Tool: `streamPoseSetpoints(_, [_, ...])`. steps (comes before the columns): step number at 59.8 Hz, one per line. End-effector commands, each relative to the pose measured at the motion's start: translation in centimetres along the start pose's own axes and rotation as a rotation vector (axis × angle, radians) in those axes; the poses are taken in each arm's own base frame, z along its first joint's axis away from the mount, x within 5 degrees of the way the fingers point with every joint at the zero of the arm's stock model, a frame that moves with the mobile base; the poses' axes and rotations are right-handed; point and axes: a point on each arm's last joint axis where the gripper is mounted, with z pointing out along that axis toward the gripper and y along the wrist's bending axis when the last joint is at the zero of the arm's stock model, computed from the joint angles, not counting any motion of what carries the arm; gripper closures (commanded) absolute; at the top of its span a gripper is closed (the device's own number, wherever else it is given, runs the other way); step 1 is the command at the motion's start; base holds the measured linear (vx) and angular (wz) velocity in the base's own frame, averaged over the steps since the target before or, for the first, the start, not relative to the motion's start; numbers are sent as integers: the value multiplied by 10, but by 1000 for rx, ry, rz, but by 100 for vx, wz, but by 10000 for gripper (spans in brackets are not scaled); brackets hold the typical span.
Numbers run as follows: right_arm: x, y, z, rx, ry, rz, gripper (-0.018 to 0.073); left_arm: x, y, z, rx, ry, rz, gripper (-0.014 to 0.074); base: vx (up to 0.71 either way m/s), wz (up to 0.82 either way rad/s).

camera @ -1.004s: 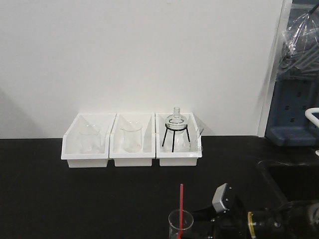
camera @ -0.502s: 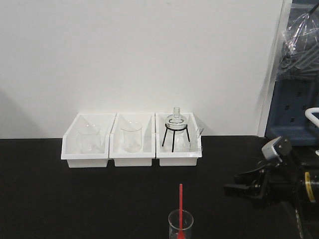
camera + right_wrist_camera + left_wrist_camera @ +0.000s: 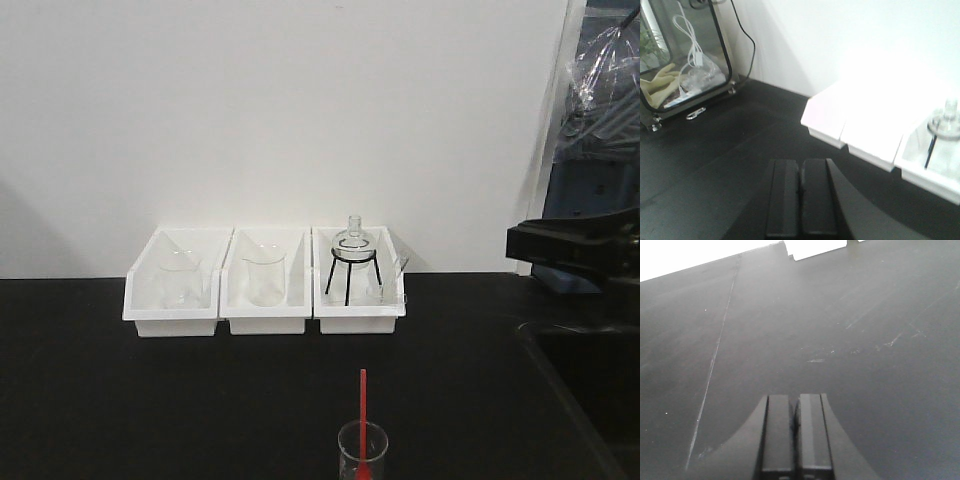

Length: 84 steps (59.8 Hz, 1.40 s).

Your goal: Grab beaker from right and move to left

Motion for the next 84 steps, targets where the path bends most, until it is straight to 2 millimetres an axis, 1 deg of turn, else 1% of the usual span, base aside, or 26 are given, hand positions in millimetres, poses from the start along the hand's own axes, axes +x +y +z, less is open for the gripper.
streamPoseSetpoints(1, [-20, 24, -19, 14, -87, -67, 567, -2, 0, 2, -4, -65, 1, 603, 0, 0])
streamPoseSetpoints(14, [-34, 70, -51, 22, -173, -196, 567, -2, 0, 2, -4, -65, 1, 603, 0, 0])
streamPoseSetpoints(20, [-42, 91, -68, 49, -256, -238, 567, -2, 0, 2, -4, -65, 1, 603, 0, 0])
streamPoseSetpoints(23, [-45, 102, -77, 72, -304, -257, 567, -2, 0, 2, -4, -65, 1, 603, 0, 0])
streamPoseSetpoints(27, [-53, 108, -91, 178, -409, -234, 567, -2, 0, 2, -4, -65, 1, 603, 0, 0])
streamPoseSetpoints(29, [-58, 107, -98, 253, -471, -208, 567, -2, 0, 2, -4, -65, 1, 603, 0, 0])
streamPoseSetpoints(30, [-61, 104, -103, 317, -515, -187, 567, -2, 0, 2, -4, -65, 1, 603, 0, 0])
streamPoseSetpoints(33, [-65, 98, -110, 411, -575, -164, 567, -2, 0, 2, -4, -65, 1, 603, 0, 0])
streamPoseSetpoints(38, [-69, 88, -117, 542, -629, -168, 567, -2, 0, 2, -4, -65, 1, 603, 0, 0])
streamPoseSetpoints(45, [-74, 70, -126, 748, -687, -225, 567, -2, 0, 2, -4, -65, 1, 603, 0, 0])
streamPoseSetpoints(48, [-75, 61, -130, 861, -678, -260, 567, -2, 0, 2, -4, -65, 1, 603, 0, 0])
streamPoseSetpoints(52, [-71, 47, -135, 997, -652, -216, 567, -2, 0, 2, -4, -65, 1, 603, 0, 0])
streamPoseSetpoints(53, [-70, 44, -135, 1012, -650, -177, 567, -2, 0, 2, -4, -65, 1, 603, 0, 0])
streamPoseSetpoints(54, [-67, 41, -136, 1057, -616, -179, 567, -2, 0, 2, -4, -65, 1, 603, 0, 0])
streamPoseSetpoints(55, [-65, 38, -136, 1068, -607, -139, 567, -2, 0, 2, -4, -65, 1, 603, 0, 0])
streamPoseSetpoints(59, [-56, 29, -135, 1132, -500, -87, 567, -2, 0, 2, -4, -65, 1, 603, 0, 0])
streamPoseSetpoints(62, [-49, 25, -133, 1156, -401, -83, 567, -2, 0, 2, -4, -65, 1, 603, 0, 0])
streamPoseSetpoints(65, [-43, 23, -128, 1138, -308, -73, 567, -2, 0, 2, -4, -65, 1, 603, 0, 0])
streamPoseSetpoints(70, [-33, 26, -118, 1041, -149, -101, 567, -2, 0, 2, -4, -65, 1, 603, 0, 0])
streamPoseSetpoints(72, [-31, 28, -113, 987, -120, -101, 567, -2, 0, 2, -4, -65, 1, 603, 0, 0])
streamPoseSetpoints(75, [-28, 33, -107, 906, -51, -156, 567, -2, 0, 2, -4, -65, 1, 603, 0, 0])
streamPoseSetpoints(80, [-27, 39, -98, 782, -54, -180, 567, -2, 0, 2, -4, -65, 1, 603, 0, 0])
streamPoseSetpoints(84, [-24, 40, -93, 747, -116, -166, 567, -2, 0, 2, -4, -65, 1, 603, 0, 0])
